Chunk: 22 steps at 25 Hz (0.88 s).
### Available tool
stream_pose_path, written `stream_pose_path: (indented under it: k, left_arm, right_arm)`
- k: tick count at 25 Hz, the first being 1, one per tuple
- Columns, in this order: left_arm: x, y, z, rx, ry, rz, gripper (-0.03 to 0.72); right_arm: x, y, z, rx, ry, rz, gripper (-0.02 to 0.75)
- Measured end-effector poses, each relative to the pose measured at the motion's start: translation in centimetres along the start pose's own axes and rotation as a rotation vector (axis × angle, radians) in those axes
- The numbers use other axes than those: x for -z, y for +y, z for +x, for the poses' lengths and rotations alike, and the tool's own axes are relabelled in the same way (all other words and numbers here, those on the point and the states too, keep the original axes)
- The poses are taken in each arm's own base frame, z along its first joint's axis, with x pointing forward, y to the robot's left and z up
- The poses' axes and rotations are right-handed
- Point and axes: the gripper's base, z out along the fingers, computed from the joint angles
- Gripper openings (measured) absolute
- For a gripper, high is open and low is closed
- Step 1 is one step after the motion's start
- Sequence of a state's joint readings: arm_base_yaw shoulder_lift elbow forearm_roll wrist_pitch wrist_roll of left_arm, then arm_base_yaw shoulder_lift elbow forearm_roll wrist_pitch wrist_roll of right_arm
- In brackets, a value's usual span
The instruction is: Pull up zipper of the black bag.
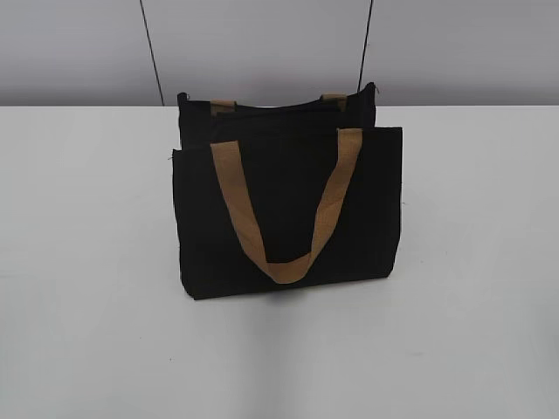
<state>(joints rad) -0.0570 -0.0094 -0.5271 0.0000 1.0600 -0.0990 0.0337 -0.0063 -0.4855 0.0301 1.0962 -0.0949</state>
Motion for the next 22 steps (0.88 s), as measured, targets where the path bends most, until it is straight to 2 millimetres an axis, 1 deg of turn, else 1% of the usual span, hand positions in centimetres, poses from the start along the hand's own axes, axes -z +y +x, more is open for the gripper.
stream_pose_path:
  k: [18, 20, 22]
  left_arm:
    - [-0.02, 0.0, -0.01, 0.0, 0.001, 0.0, 0.236]
    - [-0.26, -0.03, -0.27, -0.013, 0.013, -0.001, 0.236]
    - [-0.49, -0.1, -0.96, -0.051, 0.006, 0.0, 0.238]
  right_arm:
    - [0.0, 0.0, 0.0, 0.0, 0.0, 0.0, 0.309]
    - [0.0, 0.0, 0.0, 0.0, 0.0, 0.0, 0.309]
    - [0.0, 0.0, 0.0, 0.0, 0.0, 0.0, 0.309]
